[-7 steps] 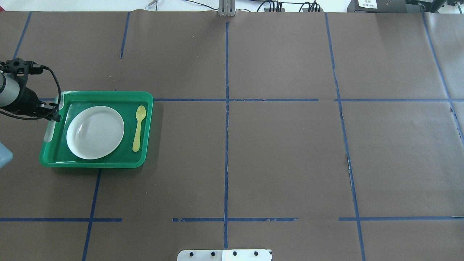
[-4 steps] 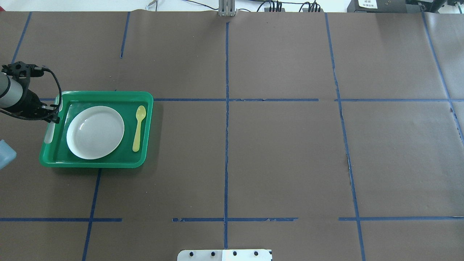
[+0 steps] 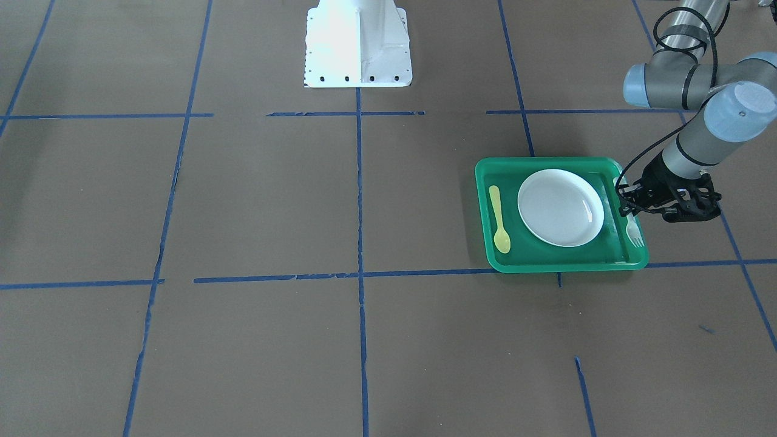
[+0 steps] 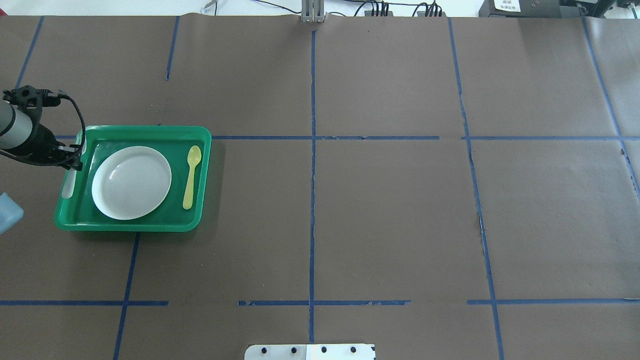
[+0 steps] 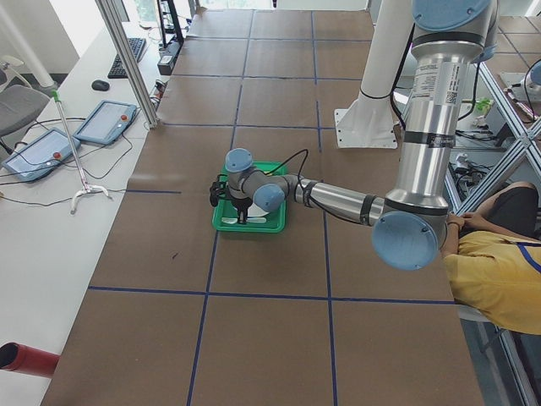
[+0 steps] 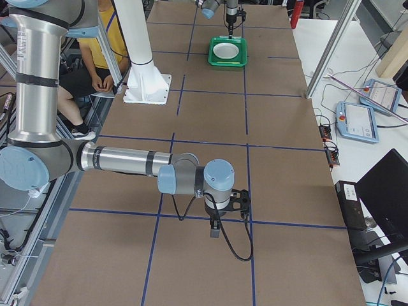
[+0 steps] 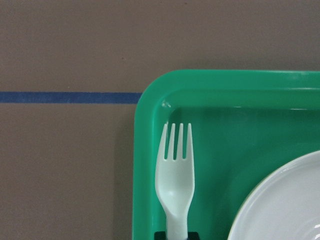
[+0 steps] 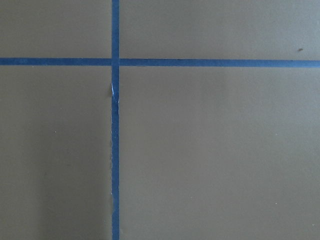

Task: Place fork
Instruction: 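Lower the fork onto the tray beside the plate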

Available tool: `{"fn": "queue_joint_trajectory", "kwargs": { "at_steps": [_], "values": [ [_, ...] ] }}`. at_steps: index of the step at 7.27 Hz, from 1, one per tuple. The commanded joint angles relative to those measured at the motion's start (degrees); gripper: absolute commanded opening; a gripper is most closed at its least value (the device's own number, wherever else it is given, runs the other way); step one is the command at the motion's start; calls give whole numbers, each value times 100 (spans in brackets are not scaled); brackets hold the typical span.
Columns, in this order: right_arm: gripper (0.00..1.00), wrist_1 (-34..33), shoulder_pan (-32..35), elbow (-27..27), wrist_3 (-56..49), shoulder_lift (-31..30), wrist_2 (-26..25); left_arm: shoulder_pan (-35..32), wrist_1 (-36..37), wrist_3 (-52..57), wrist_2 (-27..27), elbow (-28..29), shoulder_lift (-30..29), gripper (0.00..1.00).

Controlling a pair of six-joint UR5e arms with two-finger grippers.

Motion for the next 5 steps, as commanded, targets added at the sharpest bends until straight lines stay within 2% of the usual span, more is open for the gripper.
{"fn": "queue_joint_trajectory", "kwargs": {
  "at_steps": [1,3,4,5],
  "values": [
    [100,0,0,0,1,0,2,16,0,-76,-1,-4,-28,0],
    [100,0,0,0,1,0,2,138,-9,-76,-1,-4,-28,0],
    [100,0,0,0,1,0,-7,174,-9,-76,-1,-4,-28,17],
    [100,0,0,0,-8,0,-7,174,-9,-67,-1,-4,-28,44]
  ]
}}
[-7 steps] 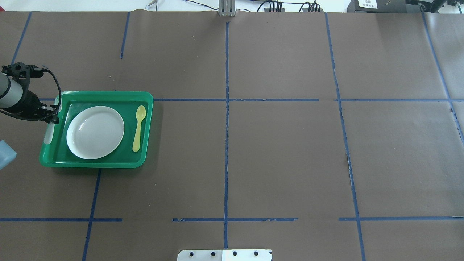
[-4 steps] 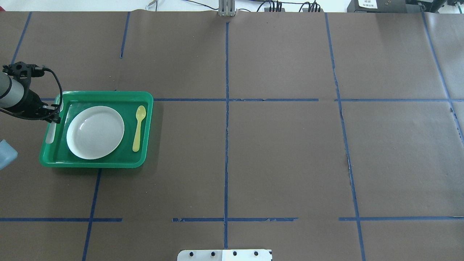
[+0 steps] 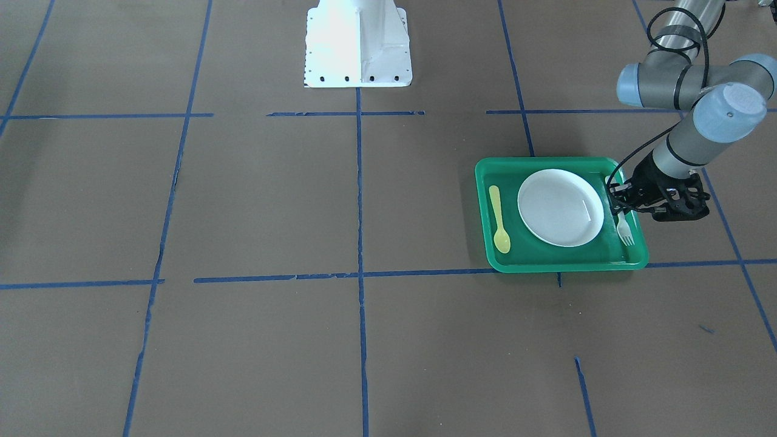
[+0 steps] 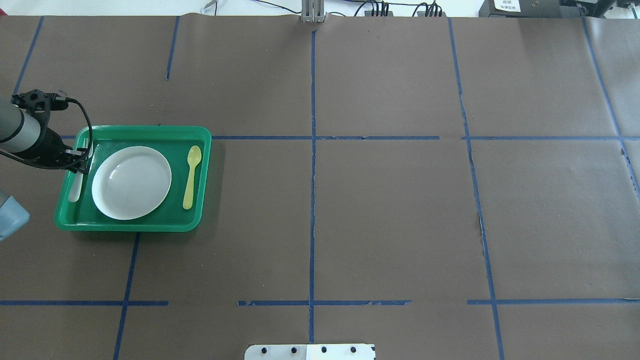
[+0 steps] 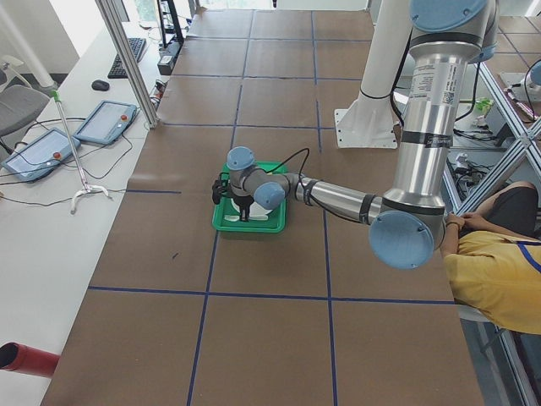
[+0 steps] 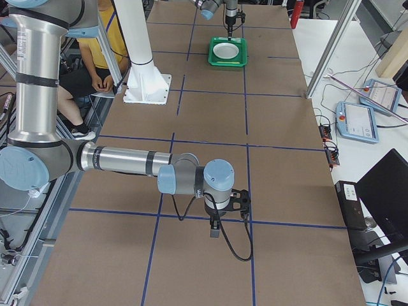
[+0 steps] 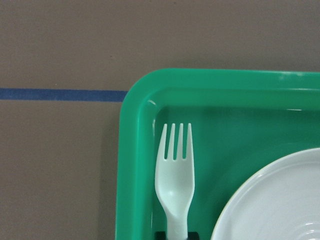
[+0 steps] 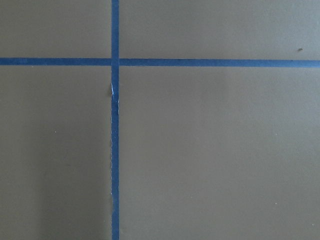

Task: Place fork
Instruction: 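Lower the fork onto the tray beside the plate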

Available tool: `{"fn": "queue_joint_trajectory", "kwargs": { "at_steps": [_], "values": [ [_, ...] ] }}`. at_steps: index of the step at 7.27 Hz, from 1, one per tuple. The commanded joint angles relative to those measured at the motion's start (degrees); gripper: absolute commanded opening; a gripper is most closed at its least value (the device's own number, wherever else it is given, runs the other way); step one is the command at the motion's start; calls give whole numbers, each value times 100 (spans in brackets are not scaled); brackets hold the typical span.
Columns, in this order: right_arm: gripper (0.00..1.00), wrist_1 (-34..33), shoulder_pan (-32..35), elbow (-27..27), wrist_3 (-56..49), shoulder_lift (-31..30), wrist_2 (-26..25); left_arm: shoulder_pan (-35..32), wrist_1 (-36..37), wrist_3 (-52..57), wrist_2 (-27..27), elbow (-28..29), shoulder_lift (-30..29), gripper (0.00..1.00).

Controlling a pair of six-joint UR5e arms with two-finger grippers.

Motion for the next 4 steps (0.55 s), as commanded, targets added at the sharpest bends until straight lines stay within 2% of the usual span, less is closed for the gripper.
{"fn": "queue_joint_trajectory", "kwargs": {
  "at_steps": [1,2,3,4],
  "values": [
    [100,0,0,0,1,0,-3,26,-1,16,9,-9,0,63],
    [100,0,0,0,1,0,-3,26,-1,59,10,-17,0,78],
    [100,0,0,0,1,0,-3,17,8,60,10,-35,8,100],
    [100,9,0,0,1,0,-3,-18,25,25,1,-139,52,100]
  ]
}}
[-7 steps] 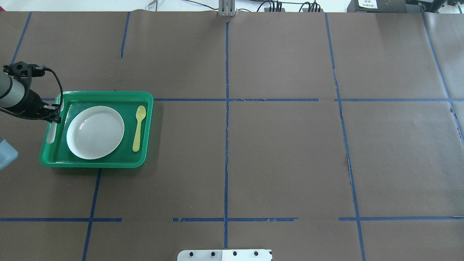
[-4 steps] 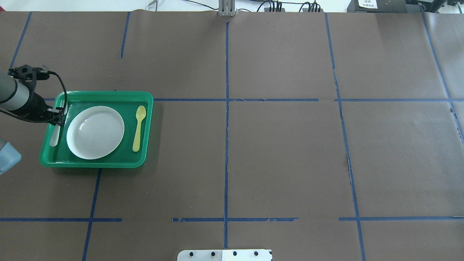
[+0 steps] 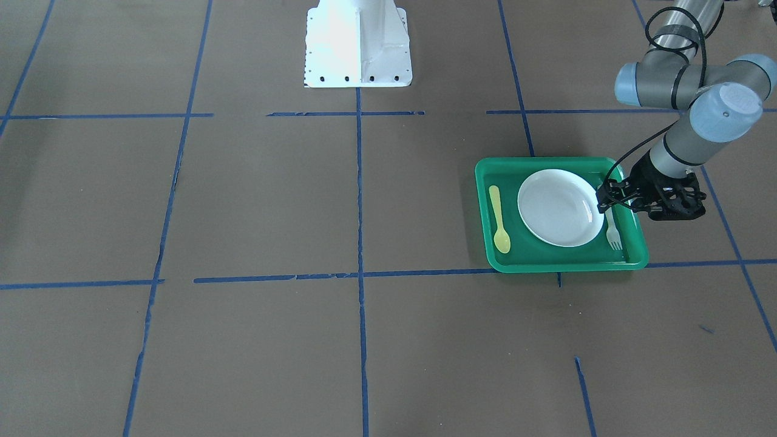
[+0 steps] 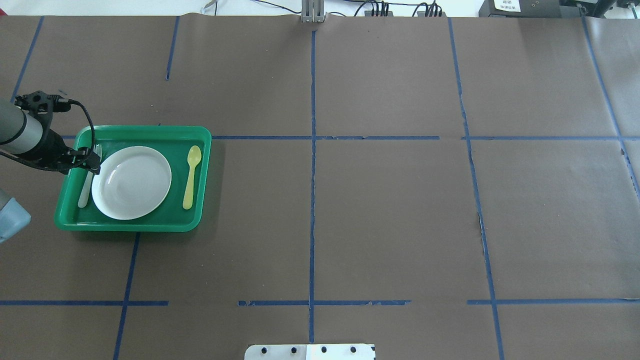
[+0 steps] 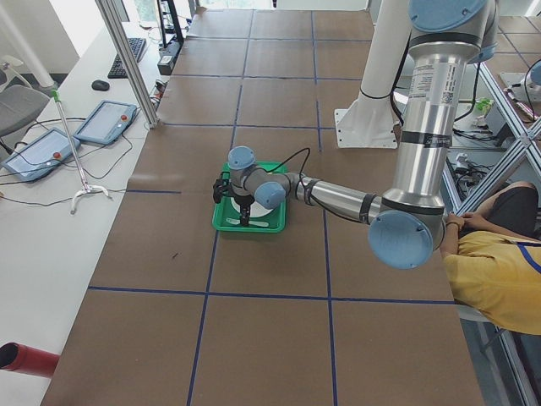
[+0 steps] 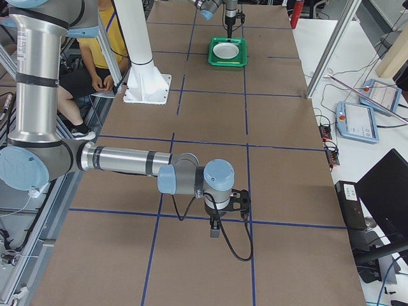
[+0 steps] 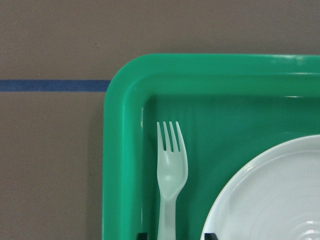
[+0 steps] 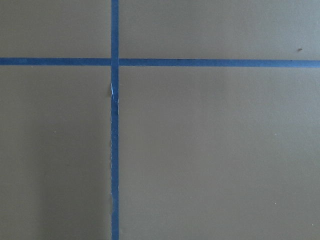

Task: Place fork
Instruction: 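Open the left gripper and withdraw it from the tray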

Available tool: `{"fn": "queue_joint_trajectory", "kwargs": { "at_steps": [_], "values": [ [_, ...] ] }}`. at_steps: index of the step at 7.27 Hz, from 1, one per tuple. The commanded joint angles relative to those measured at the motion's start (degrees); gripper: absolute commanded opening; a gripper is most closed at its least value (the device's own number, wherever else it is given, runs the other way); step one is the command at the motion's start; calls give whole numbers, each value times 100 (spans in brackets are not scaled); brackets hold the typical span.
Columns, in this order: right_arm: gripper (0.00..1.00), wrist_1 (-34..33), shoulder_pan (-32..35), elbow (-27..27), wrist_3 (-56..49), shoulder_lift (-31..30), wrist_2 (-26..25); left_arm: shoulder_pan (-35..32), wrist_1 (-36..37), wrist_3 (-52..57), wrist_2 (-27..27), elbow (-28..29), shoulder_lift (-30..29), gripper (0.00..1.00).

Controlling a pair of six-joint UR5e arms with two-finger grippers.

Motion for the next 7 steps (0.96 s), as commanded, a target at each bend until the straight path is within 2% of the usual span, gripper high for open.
{"fn": "queue_joint_trajectory", "kwargs": {
  "at_steps": [1,2,4,7],
  "values": [
    [100,-2,0,0,-8,0,9,-73,60,75,-7,-287,141,100],
    [100,-2,0,0,0,0,0,-404,87,407,-129,-507,351,100],
    [100,7,0,0,0,0,0,-1535,340,2062,-454,-588,719,100],
    [100,-2,0,0,-8,0,9,-3178,1473,4796,-455,-466,1011,100]
  ]
}}
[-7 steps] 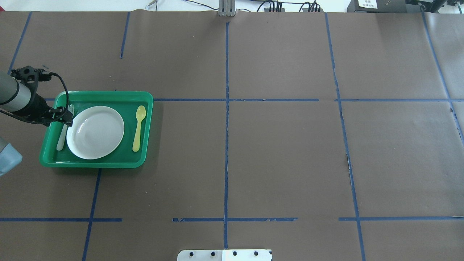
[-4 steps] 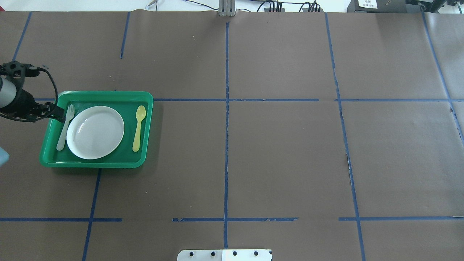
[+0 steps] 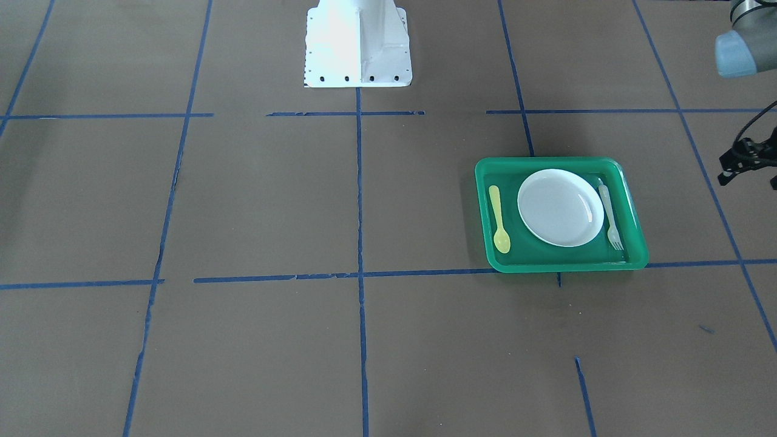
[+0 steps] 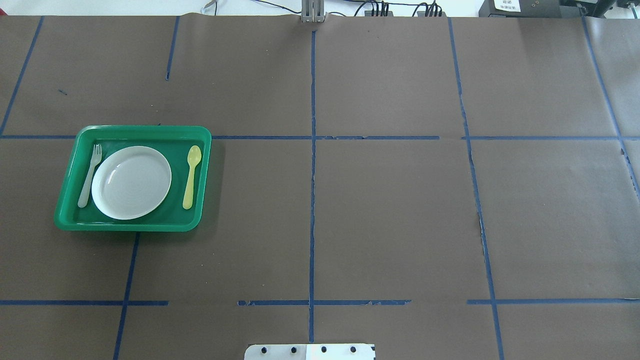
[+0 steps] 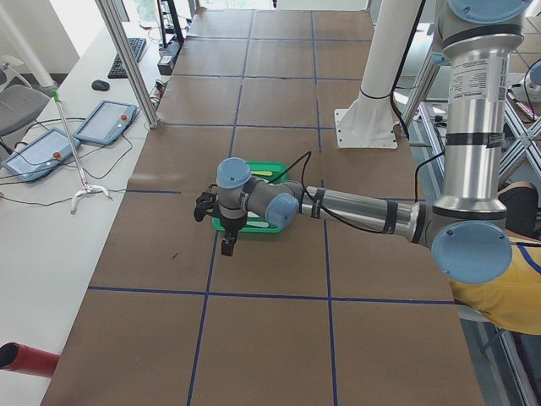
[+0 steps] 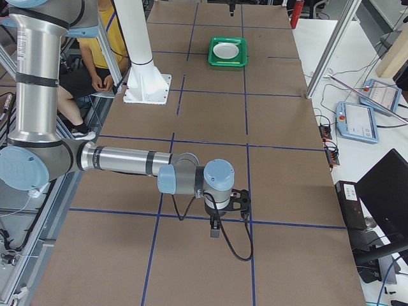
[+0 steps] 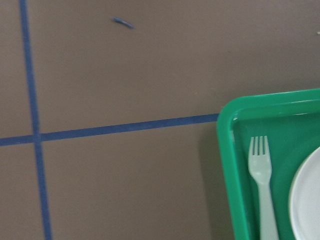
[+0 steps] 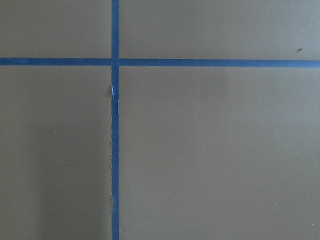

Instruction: Place fork

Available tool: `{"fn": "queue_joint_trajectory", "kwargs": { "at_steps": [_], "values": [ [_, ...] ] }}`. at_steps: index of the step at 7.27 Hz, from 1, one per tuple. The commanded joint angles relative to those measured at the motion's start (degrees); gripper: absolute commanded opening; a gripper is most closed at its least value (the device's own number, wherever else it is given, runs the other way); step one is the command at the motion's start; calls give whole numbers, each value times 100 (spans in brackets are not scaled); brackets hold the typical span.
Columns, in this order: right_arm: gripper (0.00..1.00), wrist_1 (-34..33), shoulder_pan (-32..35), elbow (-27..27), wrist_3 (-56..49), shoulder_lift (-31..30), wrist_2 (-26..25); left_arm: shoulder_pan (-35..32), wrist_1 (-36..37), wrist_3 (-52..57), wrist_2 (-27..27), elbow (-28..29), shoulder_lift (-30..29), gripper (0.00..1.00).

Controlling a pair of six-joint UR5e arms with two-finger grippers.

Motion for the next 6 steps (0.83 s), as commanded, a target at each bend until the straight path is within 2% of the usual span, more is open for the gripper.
{"fn": "queue_joint_trajectory", "kwargs": {
  "at_steps": [1,4,6],
  "values": [
    [100,-1,0,0,1,0,5,-1202,796,1212,-100,75,156,100],
    [100,-1,0,0,-7,0,-4,-1444,941,1687,-460,-12,577,100],
    [100,-1,0,0,1,0,4,-1435,924,1687,-444,-13,596,100]
  ]
}}
